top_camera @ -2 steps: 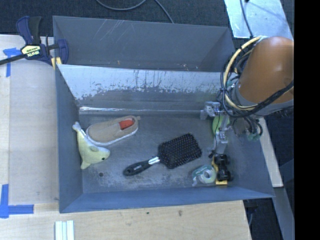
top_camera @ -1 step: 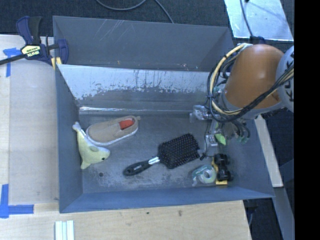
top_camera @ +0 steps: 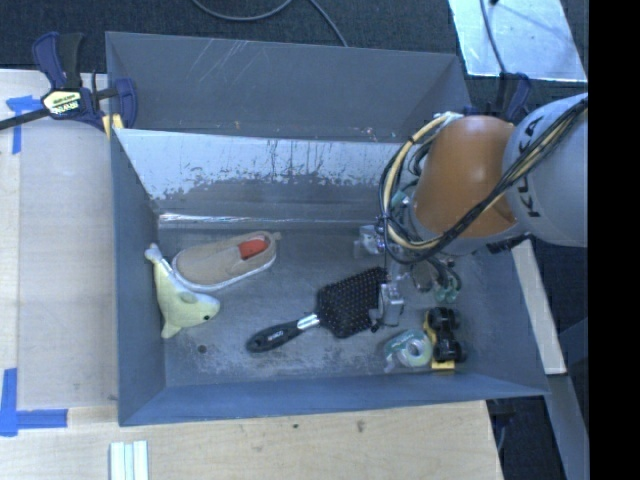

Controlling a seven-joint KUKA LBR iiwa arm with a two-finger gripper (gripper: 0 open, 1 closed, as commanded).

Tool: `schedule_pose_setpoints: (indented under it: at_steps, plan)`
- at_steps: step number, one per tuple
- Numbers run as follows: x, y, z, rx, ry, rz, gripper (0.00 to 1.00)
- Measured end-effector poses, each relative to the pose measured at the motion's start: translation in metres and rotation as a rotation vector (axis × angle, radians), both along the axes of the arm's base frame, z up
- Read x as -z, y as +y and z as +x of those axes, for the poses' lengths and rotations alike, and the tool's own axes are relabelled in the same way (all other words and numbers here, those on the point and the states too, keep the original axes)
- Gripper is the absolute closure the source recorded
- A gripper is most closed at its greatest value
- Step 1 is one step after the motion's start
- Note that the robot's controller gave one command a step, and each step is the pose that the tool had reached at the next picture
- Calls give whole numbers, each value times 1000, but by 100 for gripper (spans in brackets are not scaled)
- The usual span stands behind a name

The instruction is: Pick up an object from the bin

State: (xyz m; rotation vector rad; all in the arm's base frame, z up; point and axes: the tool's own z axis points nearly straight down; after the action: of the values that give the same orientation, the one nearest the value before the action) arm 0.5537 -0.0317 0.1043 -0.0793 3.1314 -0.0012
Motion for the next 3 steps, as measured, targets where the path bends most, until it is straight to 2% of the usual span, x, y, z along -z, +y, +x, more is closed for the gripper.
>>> schedule_pose_setpoints:
  at_steps: [1,2,3]
  plan:
    - [32,-1,-3,122,3,-2,100]
    - [32,-1,-3,121,3,-2,100]
    - [-70,-4,2,122,2,-2,100]
